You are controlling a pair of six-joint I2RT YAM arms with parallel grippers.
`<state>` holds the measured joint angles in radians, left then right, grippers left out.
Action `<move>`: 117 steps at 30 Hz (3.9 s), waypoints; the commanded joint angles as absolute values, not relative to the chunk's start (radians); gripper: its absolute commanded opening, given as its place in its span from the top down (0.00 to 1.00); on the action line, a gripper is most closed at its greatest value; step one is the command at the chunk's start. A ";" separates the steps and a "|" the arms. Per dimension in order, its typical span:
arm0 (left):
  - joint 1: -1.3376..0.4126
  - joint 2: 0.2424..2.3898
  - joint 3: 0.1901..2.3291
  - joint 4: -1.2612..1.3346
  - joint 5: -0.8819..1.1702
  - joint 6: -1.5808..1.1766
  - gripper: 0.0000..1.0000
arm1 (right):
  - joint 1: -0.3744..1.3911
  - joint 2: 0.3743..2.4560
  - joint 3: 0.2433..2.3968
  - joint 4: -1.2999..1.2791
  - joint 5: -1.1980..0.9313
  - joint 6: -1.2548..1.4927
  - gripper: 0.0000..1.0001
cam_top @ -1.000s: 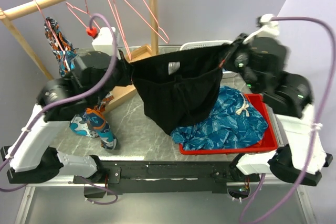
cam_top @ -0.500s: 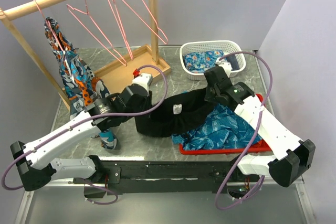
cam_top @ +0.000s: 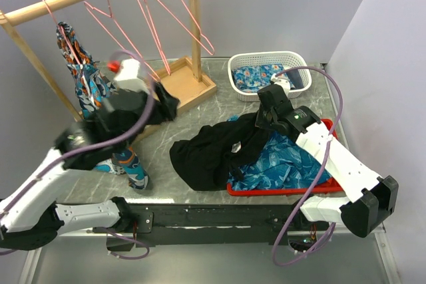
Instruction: Place the shorts on the hanger
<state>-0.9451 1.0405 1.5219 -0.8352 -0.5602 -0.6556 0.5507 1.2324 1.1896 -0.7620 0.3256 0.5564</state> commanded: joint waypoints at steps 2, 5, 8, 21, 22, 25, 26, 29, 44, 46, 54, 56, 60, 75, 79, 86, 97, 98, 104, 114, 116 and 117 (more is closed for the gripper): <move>-0.901 1.123 1.788 -1.023 -0.873 -0.735 0.33 | 0.546 1.207 1.181 -0.715 0.319 0.560 1.00; -0.833 1.170 1.848 -1.035 -0.908 -0.710 0.34 | 0.548 1.209 1.175 -0.715 0.313 0.560 1.00; -0.746 1.222 1.871 -0.993 -0.884 -0.669 0.35 | 0.546 1.209 1.181 -0.719 0.310 0.557 1.00; -0.486 1.437 1.968 -0.798 -0.824 -0.588 0.40 | 0.549 1.201 1.181 -0.721 0.298 0.548 1.00; -0.462 1.443 1.970 -0.779 -0.804 -0.584 0.41 | 0.548 1.201 1.181 -0.719 0.296 0.546 1.00; -0.430 1.465 1.950 -0.707 -0.764 -0.558 0.42 | 0.548 1.207 1.184 -0.719 0.291 0.543 1.00; -0.420 1.476 1.963 -0.709 -0.753 -0.555 0.42 | 0.548 1.209 1.187 -0.718 0.291 0.542 1.00; -0.397 1.519 1.970 -0.687 -0.730 -0.543 0.43 | 0.549 1.219 1.196 -0.719 0.288 0.537 1.00; -0.370 1.525 1.922 -0.583 -0.715 -0.483 0.90 | 0.549 1.238 1.180 -0.693 0.273 0.531 1.00; -0.368 1.525 1.937 -0.588 -0.721 -0.469 0.96 | 0.548 1.238 1.181 -0.693 0.270 0.531 1.00; -0.370 1.460 1.901 -0.569 -0.716 -0.471 0.99 | 0.548 1.252 1.184 -0.689 0.267 0.532 1.00; -0.370 1.418 1.870 -0.545 -0.704 -0.465 0.99 | 0.548 1.252 1.184 -0.684 0.264 0.534 1.00; -0.370 1.376 1.812 -0.485 -0.655 -0.431 0.99 | 0.548 1.259 1.186 -0.686 0.265 0.534 1.00; -0.370 1.158 1.582 -0.485 -0.394 -0.431 0.99 | 0.549 1.250 1.166 -0.686 0.278 0.538 1.00; -0.368 1.073 1.537 -0.531 -0.342 -0.434 0.99 | 0.549 1.249 1.160 -0.690 0.282 0.541 1.00; -0.370 0.933 1.476 -0.615 -0.241 -0.410 0.99 | 0.551 1.238 1.158 -0.695 0.293 0.541 1.00; -0.371 0.786 1.494 -0.680 -0.014 -0.374 0.99 | 0.551 1.230 1.174 -0.718 0.313 0.543 1.00; -0.382 0.775 1.487 -0.672 -0.009 -0.374 0.99 | 0.551 1.227 1.172 -0.721 0.313 0.542 1.00; -0.520 0.752 1.523 -0.664 0.089 -0.331 0.99 | 0.551 1.216 1.175 -0.750 0.339 0.540 1.00; -0.920 0.853 1.485 -0.764 0.083 -0.278 0.99 | 0.552 1.197 1.175 -0.792 0.394 0.546 1.00; -0.979 0.862 1.464 -0.787 0.060 -0.275 0.99 | 0.551 1.193 1.175 -0.796 0.403 0.549 1.00; -0.988 0.868 1.459 -0.795 0.054 -0.278 0.99 | 0.551 1.192 1.175 -0.799 0.410 0.552 1.00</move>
<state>-0.9237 0.8375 1.4860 -0.7494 0.0952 -0.3084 0.5510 1.2297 1.1545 -0.7830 0.3531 0.5419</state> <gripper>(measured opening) 0.045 0.030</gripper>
